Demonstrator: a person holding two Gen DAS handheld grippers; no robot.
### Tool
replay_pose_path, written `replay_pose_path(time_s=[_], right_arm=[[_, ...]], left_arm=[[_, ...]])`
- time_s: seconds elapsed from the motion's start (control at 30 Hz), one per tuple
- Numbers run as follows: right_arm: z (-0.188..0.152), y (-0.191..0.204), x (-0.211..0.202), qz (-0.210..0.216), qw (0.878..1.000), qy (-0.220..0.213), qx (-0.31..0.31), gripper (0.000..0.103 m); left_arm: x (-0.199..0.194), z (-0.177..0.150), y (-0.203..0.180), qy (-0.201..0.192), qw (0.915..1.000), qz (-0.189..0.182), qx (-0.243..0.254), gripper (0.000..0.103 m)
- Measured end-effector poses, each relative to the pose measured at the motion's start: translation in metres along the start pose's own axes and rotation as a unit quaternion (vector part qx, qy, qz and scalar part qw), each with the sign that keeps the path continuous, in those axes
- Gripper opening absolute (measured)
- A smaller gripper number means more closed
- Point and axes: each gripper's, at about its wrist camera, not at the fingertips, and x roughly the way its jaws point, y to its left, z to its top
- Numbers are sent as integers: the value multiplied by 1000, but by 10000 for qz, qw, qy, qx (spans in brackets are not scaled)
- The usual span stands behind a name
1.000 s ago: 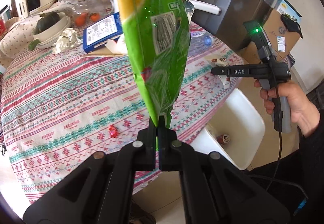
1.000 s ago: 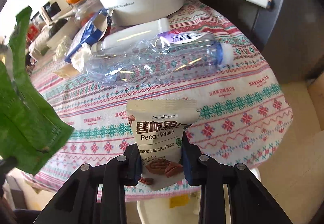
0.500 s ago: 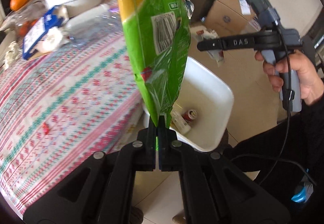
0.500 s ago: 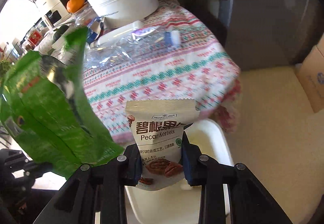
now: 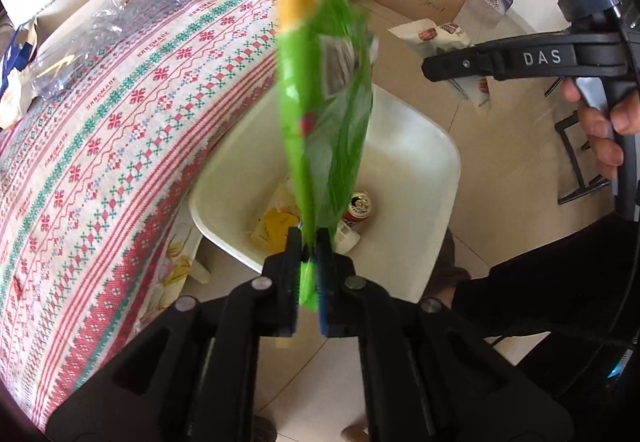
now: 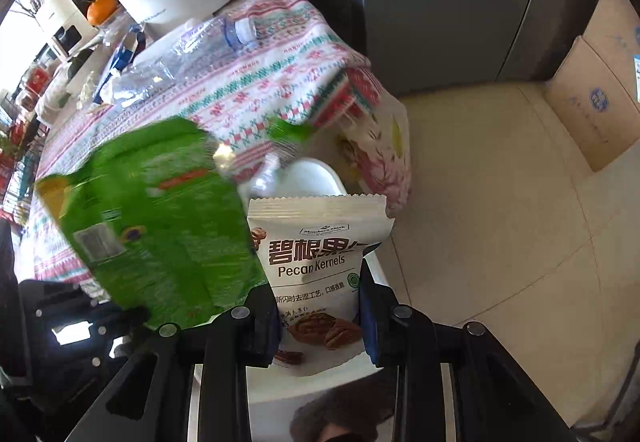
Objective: Collect trash
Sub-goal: 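Carry the green bag and pecan bag over the white bin and open both tools, then reach the left tool to the crumpled white tissue and grasp it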
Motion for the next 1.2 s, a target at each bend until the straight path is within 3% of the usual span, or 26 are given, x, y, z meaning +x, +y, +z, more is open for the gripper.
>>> replay_pose_path(time_s=[0.07, 0.13, 0.23, 0.37, 0.67, 0.9, 1.2], right_arm=[[-3, -1, 3, 11, 10000, 65, -32, 33], [-6, -1, 5, 16, 9999, 121, -77, 33], [-7, 4, 11, 41, 9997, 196, -162, 33], [-10, 12, 17, 93, 9990, 342, -276, 33], [-15, 32, 35, 115, 9968, 645, -455, 36], [-11, 45, 32, 181, 9970, 598, -449, 62], [-1, 74, 19, -96, 9960, 323, -827, 63]], left_arm=[[-1, 0, -2, -25, 9999, 129, 38, 39], [-7, -1, 0, -123, 9994, 305, 64, 49], [-18, -2, 14, -227, 9988, 431, -44, 52], [-33, -10, 40, -416, 9965, 660, -285, 65], [-57, -20, 76, -677, 9892, 1039, -781, 79], [-71, -30, 94, -787, 9839, 1203, -1058, 85], [-91, -32, 112, -1033, 9756, 1417, -1319, 91]])
